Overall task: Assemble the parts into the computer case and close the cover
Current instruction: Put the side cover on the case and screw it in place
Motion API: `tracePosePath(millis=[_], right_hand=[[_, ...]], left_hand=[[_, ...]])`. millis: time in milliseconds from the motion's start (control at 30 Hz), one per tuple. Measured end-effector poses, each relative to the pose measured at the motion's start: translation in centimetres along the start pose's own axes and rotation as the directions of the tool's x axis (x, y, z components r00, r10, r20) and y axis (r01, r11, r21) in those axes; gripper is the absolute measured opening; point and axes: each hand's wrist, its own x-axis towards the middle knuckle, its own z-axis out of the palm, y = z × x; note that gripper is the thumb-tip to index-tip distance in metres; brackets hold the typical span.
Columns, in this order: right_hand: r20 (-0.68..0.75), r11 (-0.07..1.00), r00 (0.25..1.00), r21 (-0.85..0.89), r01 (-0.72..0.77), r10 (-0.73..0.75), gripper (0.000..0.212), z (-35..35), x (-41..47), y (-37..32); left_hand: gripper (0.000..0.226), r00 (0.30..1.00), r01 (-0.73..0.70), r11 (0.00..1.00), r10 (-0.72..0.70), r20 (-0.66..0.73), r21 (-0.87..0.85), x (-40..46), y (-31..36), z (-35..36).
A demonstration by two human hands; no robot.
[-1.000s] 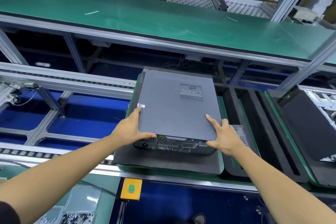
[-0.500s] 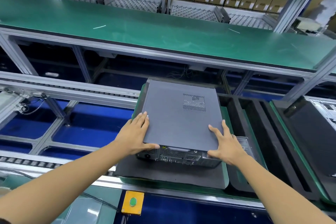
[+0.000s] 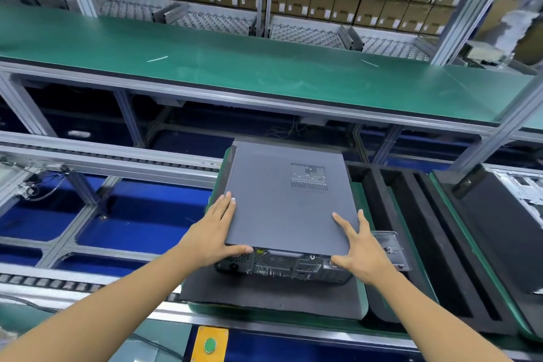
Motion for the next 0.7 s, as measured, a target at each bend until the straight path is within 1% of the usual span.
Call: tracePosePath(millis=[100,167,300,400,500,567,633,700], right_hand=[[-0.025,1.0,1.0,-0.001,-0.007,0.007,0.106,0.3,-0.2,0.0],[-0.024,1.0,1.0,0.023,-0.007,0.008,0.106,0.4,-0.1,0.2],[-0.013,1.0,1.0,-0.016,-0.01,0.01,0.107,0.2,0.8,0.5],[-0.003,1.0,1.0,-0.006,-0.016,0.016,0.104,0.1,1.6,0.6],[0.027,0.999,1.0,0.041,-0.013,0.012,0.102,-0.1,2.0,0.8],[0.053,0.998,0.999,0.056,0.006,-0.009,0.101,-0.4,2.1,1.0],[0.085,0.999,0.995,0.029,0.041,-0.043,0.101,-0.7,2.2,1.3],[0.097,0.998,0.993,-0.011,0.061,-0.059,0.101,-1.1,2.3,1.4]], left_hand=[[0.127,0.999,-0.03,0.999,0.031,-0.013,0.018,0.1,-0.6,0.2],[0.126,0.999,-0.049,0.996,0.048,0.014,0.073,0.4,-1.0,0.1],[0.129,0.996,-0.074,0.982,0.066,0.055,0.173,1.6,-1.4,-0.5],[0.126,0.996,-0.073,0.986,0.065,0.06,0.153,2.5,-1.3,-1.3],[0.123,0.995,-0.073,0.994,0.067,0.073,0.078,2.7,-1.3,-1.8],[0.117,0.993,-0.1,0.994,0.096,0.076,0.053,2.6,-1.7,-1.8],[0.109,0.987,-0.142,0.988,0.137,0.088,0.058,2.4,-2.4,-1.8],[0.103,0.982,-0.17,0.98,0.161,0.096,0.102,2.5,-2.9,-1.9]])
